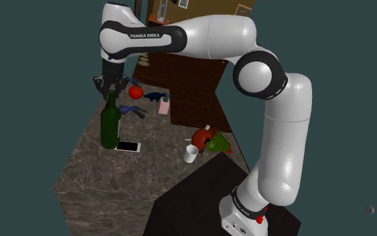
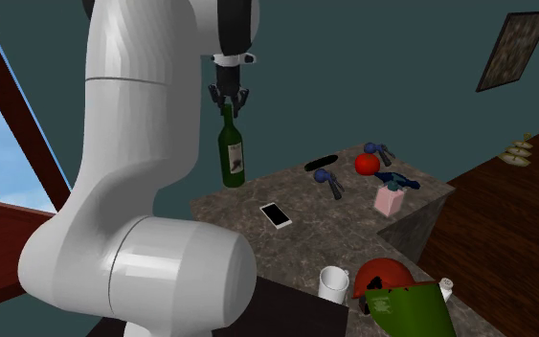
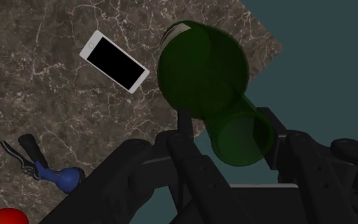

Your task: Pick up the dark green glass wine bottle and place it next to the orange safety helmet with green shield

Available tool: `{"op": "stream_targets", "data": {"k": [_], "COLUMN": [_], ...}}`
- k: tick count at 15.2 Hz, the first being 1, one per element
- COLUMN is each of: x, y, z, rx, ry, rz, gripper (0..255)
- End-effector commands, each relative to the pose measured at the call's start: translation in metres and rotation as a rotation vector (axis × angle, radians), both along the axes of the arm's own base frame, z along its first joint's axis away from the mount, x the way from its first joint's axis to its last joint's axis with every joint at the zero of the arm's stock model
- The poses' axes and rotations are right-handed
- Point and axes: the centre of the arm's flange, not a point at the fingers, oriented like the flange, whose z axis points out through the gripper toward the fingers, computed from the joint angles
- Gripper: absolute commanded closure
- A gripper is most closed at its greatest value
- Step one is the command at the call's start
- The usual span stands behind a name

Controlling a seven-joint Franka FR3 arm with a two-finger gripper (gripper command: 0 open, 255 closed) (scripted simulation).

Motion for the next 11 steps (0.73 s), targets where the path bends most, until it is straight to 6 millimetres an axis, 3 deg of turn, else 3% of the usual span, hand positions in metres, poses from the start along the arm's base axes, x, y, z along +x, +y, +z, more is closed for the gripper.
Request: {"op": "stream_targets", "data": {"k": [1, 11], "x": [0.000, 0.000], "y": [0.001, 0.001], "z": [0.011, 0.064], "rx": [0.000, 0.000], "ry": [0.000, 0.000], "rz": [0.000, 0.000], "gripper": [255, 255]}}
